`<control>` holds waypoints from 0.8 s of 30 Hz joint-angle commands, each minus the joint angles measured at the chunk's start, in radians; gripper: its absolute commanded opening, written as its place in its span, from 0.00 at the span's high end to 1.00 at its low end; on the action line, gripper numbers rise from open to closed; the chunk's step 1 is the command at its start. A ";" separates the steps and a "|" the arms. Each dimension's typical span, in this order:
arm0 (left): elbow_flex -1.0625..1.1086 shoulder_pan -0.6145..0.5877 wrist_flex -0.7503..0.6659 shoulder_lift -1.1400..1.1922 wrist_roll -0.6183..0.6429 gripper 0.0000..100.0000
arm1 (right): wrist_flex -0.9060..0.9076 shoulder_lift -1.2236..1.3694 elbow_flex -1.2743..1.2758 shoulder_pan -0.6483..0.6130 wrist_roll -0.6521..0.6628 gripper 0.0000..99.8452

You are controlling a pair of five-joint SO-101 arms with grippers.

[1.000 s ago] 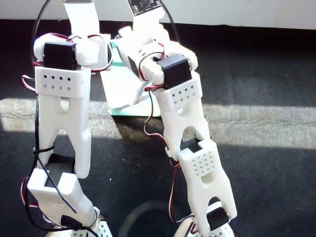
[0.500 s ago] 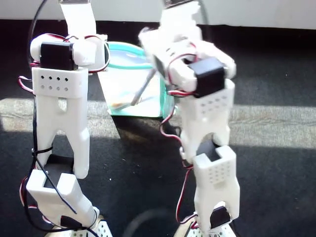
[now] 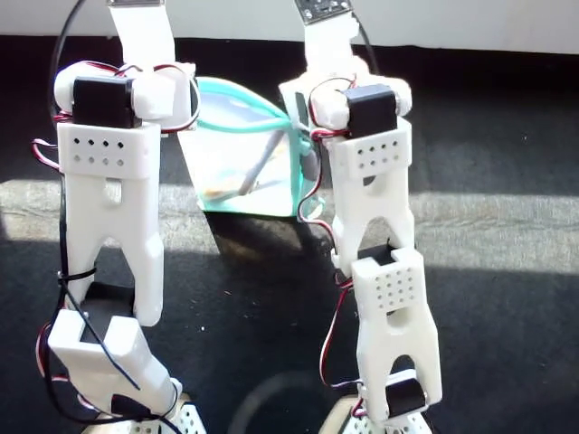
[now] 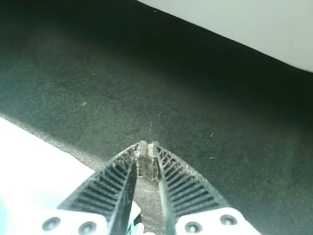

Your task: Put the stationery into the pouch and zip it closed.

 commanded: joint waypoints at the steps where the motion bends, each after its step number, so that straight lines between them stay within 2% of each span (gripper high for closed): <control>1: 0.015 0.024 0.048 0.090 0.009 0.99 | 0.010 0.002 0.001 -0.122 0.014 0.99; 4: 0.015 0.031 0.048 0.090 0.009 0.99 | 0.010 -0.031 0.001 -0.071 0.014 0.99; 9: 0.015 0.016 0.048 0.090 0.009 0.99 | 0.012 -0.073 0.010 0.203 0.017 0.99; 13: 0.013 -0.012 0.041 0.091 0.009 0.99 | 0.012 -0.076 0.010 0.317 0.018 0.99; 20: 0.013 -0.019 -0.011 0.097 0.038 0.99 | 0.015 -0.171 0.038 0.323 0.020 0.99; 24: 0.013 -0.018 -0.055 0.097 0.038 0.99 | 0.016 -0.387 0.280 0.257 0.015 0.99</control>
